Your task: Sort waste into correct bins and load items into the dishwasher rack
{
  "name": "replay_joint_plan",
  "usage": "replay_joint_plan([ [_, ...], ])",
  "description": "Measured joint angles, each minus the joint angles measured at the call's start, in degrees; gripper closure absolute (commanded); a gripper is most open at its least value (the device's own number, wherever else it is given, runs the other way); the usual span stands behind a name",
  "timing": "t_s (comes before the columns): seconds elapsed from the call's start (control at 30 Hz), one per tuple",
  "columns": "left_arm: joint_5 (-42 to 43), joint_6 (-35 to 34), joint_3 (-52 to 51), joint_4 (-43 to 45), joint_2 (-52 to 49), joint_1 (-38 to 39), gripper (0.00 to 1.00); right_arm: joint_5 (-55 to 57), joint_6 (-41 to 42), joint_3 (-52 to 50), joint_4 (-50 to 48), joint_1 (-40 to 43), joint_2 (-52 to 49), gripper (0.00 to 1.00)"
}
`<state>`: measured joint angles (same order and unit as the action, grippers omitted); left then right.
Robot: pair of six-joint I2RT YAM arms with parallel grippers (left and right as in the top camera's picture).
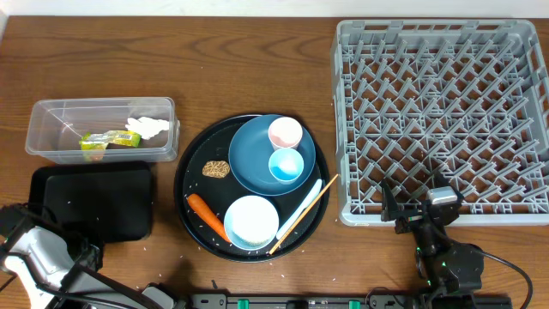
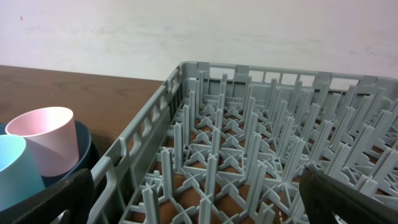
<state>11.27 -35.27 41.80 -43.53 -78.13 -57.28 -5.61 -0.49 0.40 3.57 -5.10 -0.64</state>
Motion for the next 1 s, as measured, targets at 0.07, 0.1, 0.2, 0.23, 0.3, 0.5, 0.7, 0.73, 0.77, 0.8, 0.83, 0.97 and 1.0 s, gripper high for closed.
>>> replay_joint_plan([
  [0.07,0.4,0.6,0.0,0.3,0.0,0.0,0.94,0.0,0.0,0.0,0.0,0.0,0.0,0.01],
  [0.1,0.5,0.8,0.0,0.3,0.0,0.0,0.94,0.0,0.0,0.0,0.0,0.0,0.0,0.01],
  [0.2,0.7,1.6,0.0,0.1,0.0,0.0,0.94,0.0,0.0,0.0,0.0,0.0,0.0,0.01],
  [0.23,0.8,1.9,0.0,-0.2,0.0,0.0,0.94,0.0,0.0,0.0,0.0,0.0,0.0,0.01],
  [0.3,0.8,2.3,0.0,-1.4,0.0,0.0,0.94,0.0,0.0,0.0,0.0,0.0,0.0,0.01],
  [0.5,0.9,3.7,1.7,-8.8,0.9,0.0,0.94,0.0,0.0,0.0,0.0,0.0,0.0,0.01],
  [0.7,2.5,5.2,5.6,-12.1,6.6,0.7,0.94,0.0,0.0,0.0,0.0,0.0,0.0,0.01],
  [0.73,2.8,5.4,5.8,-12.2,7.9,1.4,0.94,0.0,0.0,0.0,0.0,0.0,0.0,0.01],
  [0.77,3.3,5.6,5.9,-12.2,9.2,2.3,0.94,0.0,0.0,0.0,0.0,0.0,0.0,0.01],
  [0.8,3.9,5.7,5.9,-12.2,10.7,3.7,0.94,0.0,0.0,0.0,0.0,0.0,0.0,0.01],
  [0.83,4.6,6.2,5.9,-12.1,12.0,5.3,0.94,0.0,0.0,0.0,0.0,0.0,0.0,0.01],
  [0.97,8.0,8.6,6.1,-11.8,16.3,14.7,0.94,0.0,0.0,0.0,0.0,0.0,0.0,0.01],
  [1.0,8.6,9.2,6.3,-11.7,17.2,17.8,0.94,0.0,0.0,0.0,0.0,0.0,0.0,0.01],
])
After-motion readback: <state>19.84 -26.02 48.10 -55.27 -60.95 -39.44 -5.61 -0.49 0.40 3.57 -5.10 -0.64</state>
